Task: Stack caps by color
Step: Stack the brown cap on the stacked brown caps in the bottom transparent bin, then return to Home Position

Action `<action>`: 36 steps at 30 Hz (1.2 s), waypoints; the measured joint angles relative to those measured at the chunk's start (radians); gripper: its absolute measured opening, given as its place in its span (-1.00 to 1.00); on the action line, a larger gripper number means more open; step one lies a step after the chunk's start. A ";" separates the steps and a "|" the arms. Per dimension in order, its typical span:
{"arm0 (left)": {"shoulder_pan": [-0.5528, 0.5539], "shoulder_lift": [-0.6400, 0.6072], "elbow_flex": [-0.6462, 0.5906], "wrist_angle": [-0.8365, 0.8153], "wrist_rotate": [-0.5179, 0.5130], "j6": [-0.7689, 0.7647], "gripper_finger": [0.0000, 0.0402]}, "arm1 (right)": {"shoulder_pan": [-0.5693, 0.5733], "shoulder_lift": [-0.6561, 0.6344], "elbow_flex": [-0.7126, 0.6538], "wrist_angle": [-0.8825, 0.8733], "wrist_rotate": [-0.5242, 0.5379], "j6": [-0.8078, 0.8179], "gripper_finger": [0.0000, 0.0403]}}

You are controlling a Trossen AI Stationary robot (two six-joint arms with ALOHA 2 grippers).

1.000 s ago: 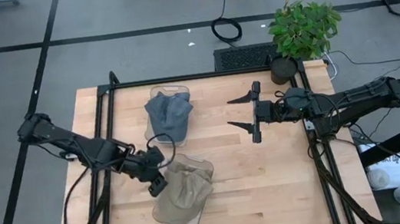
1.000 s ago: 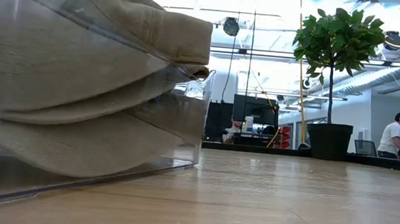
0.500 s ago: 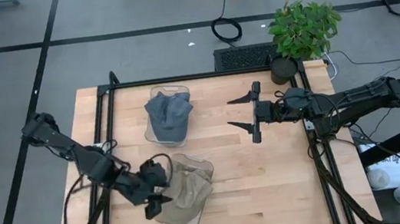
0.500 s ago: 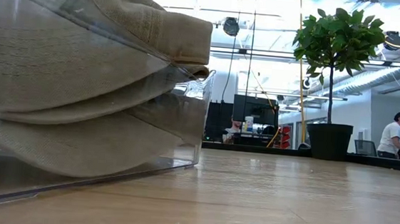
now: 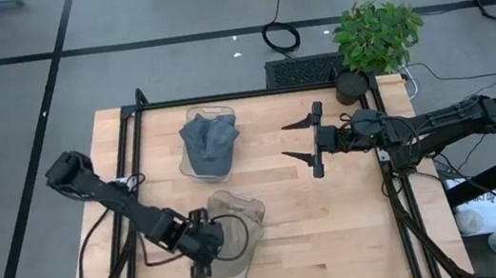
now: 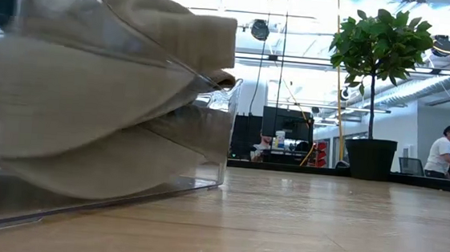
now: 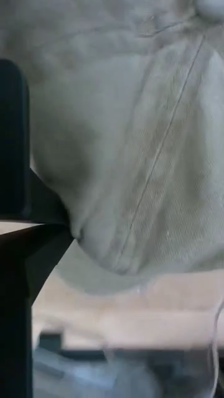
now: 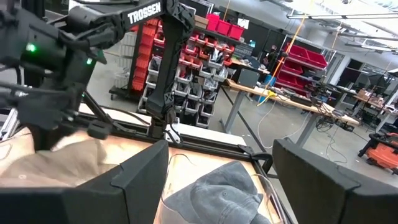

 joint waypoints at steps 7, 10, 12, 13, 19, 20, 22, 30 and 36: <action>0.044 0.090 0.002 0.036 0.008 0.060 -0.94 | 0.000 0.000 0.000 0.000 0.000 0.001 0.36; 0.066 0.096 0.001 0.036 0.050 0.049 -0.88 | 0.000 0.000 0.000 0.000 0.000 0.002 0.36; 0.078 0.085 0.001 0.035 0.090 0.008 -0.87 | 0.000 0.000 0.000 -0.001 0.000 0.013 0.36; 0.087 0.072 0.000 0.034 0.121 -0.018 -0.86 | 0.000 0.000 0.000 0.000 0.000 0.020 0.36; 0.154 -0.069 0.000 0.066 0.294 -0.013 -0.93 | 0.000 0.000 0.000 0.000 0.000 0.026 0.36; 0.160 -0.104 0.000 0.092 0.288 0.016 -0.94 | 0.000 0.000 0.000 0.000 0.001 0.032 0.36; 0.169 -0.177 0.000 0.117 0.264 0.102 -0.97 | 0.000 -0.003 0.000 -0.002 0.001 0.049 0.36; 0.128 -0.497 -0.041 0.183 0.189 0.745 -0.82 | -0.005 -0.167 -0.005 -0.251 0.044 0.145 0.36; 0.218 -0.751 -0.332 0.330 0.089 0.811 -0.68 | -0.004 -0.327 -0.164 -0.254 0.084 0.226 0.36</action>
